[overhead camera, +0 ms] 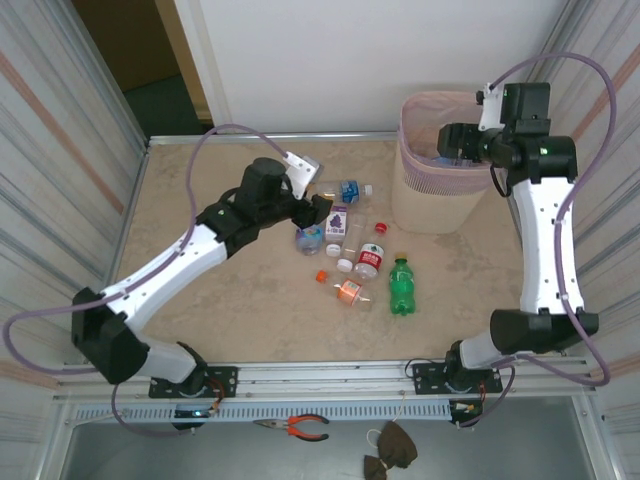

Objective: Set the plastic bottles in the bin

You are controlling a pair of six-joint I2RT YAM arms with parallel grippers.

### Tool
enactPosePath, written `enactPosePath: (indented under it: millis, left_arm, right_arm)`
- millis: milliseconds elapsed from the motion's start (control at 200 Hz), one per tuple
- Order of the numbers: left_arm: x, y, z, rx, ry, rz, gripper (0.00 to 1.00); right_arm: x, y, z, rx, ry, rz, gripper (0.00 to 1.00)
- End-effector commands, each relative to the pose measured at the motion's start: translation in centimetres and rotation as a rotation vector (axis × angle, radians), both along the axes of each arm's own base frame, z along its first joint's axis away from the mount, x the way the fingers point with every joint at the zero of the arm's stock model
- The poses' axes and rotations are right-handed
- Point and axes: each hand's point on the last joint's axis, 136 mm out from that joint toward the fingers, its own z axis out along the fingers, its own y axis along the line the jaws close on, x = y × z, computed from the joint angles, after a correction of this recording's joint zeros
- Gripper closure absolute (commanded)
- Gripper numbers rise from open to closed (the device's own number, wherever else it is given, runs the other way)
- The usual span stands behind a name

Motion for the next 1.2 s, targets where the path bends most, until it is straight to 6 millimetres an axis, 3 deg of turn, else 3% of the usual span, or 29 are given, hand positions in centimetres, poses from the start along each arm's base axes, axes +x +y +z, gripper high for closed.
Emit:
enactPosePath:
  millis: [0,140,220,481,842,1192]
  left_arm:
    - [1.0,1.0,-2.1,0.059,0.096,0.090,0.37]
    - [2.0,1.7,-5.0,0.102,0.195,0.165,0.32]
    - [2.1,2.0,-6.6,0.104,0.252,0.193,0.24]
    - [2.4,4.0,-11.9,0.142,0.410,0.340,0.09]
    - [2.8,3.1,-18.2,0.222,0.574,0.341,0.06]
    - [3.3,2.9,-21.7,0.261,0.667,0.345,0.05]
  right_arm:
    - [-0.8,0.2,1.0,0.019,-0.062,-0.005,0.15]
    - [-2.0,0.1,0.6,0.018,-0.063,-0.009,0.15]
    - [-2.4,0.0,0.5,0.018,-0.061,-0.009,0.15]
    - [-2.7,0.4,0.4,0.039,-0.071,-0.001,0.15]
    - [-2.8,0.7,0.6,0.057,-0.077,0.008,0.15]
    - [-2.9,0.8,0.7,0.060,-0.080,0.013,0.15]
